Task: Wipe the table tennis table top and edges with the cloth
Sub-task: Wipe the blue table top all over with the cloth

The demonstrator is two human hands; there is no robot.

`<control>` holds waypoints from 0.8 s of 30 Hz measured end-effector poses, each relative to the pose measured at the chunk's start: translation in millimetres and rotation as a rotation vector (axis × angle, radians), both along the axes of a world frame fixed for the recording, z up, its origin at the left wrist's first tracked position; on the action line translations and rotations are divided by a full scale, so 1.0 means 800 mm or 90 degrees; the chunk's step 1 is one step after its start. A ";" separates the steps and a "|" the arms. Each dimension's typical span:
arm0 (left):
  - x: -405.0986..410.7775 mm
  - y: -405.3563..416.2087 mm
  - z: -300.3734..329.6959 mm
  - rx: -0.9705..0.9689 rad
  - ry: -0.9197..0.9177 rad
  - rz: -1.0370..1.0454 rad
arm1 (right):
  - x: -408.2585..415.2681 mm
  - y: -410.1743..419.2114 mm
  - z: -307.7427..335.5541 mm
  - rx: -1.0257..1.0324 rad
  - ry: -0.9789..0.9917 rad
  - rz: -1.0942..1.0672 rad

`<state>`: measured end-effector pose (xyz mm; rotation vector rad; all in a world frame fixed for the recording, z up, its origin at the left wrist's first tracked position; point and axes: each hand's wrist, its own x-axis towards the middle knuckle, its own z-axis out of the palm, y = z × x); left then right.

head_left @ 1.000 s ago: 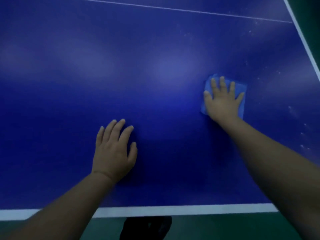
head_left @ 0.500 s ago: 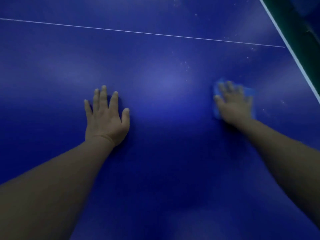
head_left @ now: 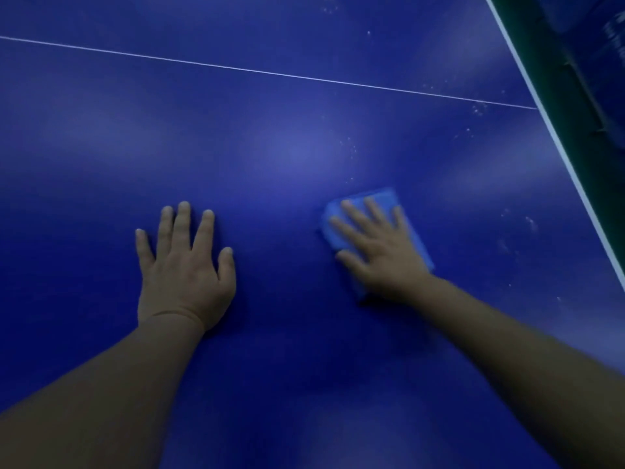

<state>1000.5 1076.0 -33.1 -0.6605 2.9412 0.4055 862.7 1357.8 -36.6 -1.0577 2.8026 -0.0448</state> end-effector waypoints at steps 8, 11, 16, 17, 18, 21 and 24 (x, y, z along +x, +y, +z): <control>-0.002 0.001 0.001 0.007 0.019 0.005 | -0.032 0.058 0.007 0.025 -0.022 -0.343; -0.001 0.001 0.000 0.010 0.026 -0.003 | 0.023 -0.029 -0.003 -0.015 0.020 -0.101; 0.000 0.002 -0.007 0.002 0.050 0.002 | 0.011 -0.170 -0.010 -0.079 0.014 0.165; 0.000 0.002 -0.008 -0.001 0.049 0.002 | -0.011 -0.174 -0.010 -0.070 0.018 0.171; 0.000 0.001 -0.009 -0.003 0.048 0.001 | -0.037 -0.167 -0.009 -0.056 0.019 0.151; 0.001 0.001 -0.010 -0.016 0.043 -0.003 | -0.133 -0.101 -0.005 -0.002 0.026 -0.062; 0.000 0.002 -0.011 -0.030 0.043 -0.010 | -0.193 -0.037 0.007 0.009 -0.030 -0.353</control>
